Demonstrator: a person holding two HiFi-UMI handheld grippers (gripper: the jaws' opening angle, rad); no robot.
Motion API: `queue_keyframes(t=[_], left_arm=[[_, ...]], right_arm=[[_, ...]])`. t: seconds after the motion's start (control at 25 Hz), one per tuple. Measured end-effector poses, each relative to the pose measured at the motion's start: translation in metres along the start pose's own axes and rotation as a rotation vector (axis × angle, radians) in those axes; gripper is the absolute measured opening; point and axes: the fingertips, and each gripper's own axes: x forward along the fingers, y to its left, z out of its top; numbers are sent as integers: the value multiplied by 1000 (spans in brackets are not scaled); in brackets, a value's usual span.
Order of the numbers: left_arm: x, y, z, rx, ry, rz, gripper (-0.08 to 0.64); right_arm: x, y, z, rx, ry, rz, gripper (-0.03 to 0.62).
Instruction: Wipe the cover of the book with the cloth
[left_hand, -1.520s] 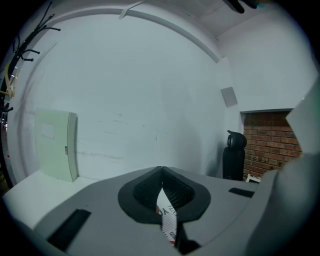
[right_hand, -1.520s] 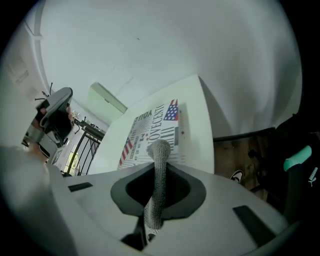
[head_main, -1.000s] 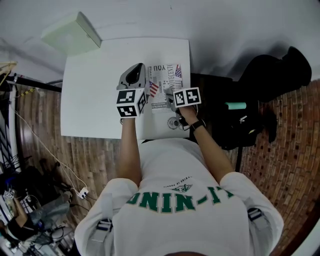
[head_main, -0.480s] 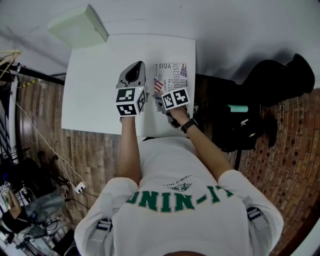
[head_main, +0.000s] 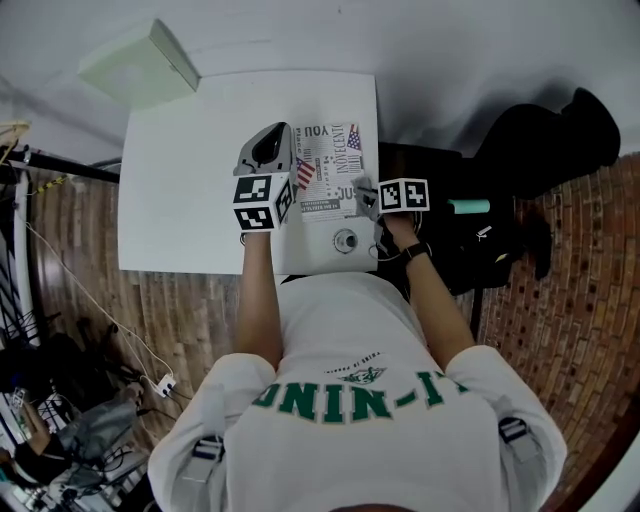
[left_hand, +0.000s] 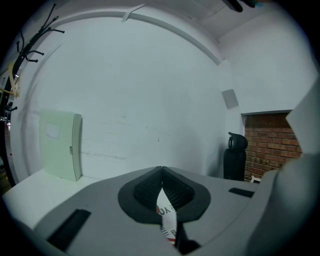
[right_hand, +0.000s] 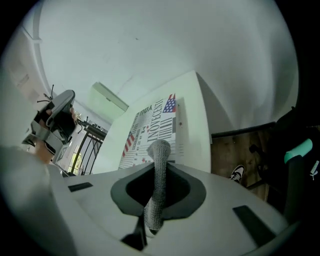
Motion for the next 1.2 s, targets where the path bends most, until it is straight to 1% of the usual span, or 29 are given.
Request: queue_keyframes(t=[0.16,0.28,0.36,0.56,0.68,0.76,0.84,0.92,1.04,1.2], left_arm=[[0,0,3,5,-4,1,6],[-6,9,3,-3,-7,25,6],[-11,15,3,-6,-7,41,6],[-21,24,0,-13,-2,69,6],[-27,28,-1,-11,2,86,6],[-31,31,-1,-8,3,97,6],[-35,32,-1,-7,4,103,6],[-36,34,-2,-9,4,109,6],[-34,35,-5,-16,8,108,5],[-23,25,-6,-12,13,77,6]], right_arm=[[-4,-5,1,15,-16,3,35],[-3,-6,0,16,1,-21,36],[1,4,-1,-10,21,-26,37],[33,82,-15,-134,95,121,38],[57,122,-31,-232,162,164,38],[70,136,-40,-277,200,167,38],[79,138,-47,-302,224,157,38],[81,136,-50,-301,228,159,37],[75,124,-49,-273,222,158,37],[53,90,-42,-205,175,130,37]])
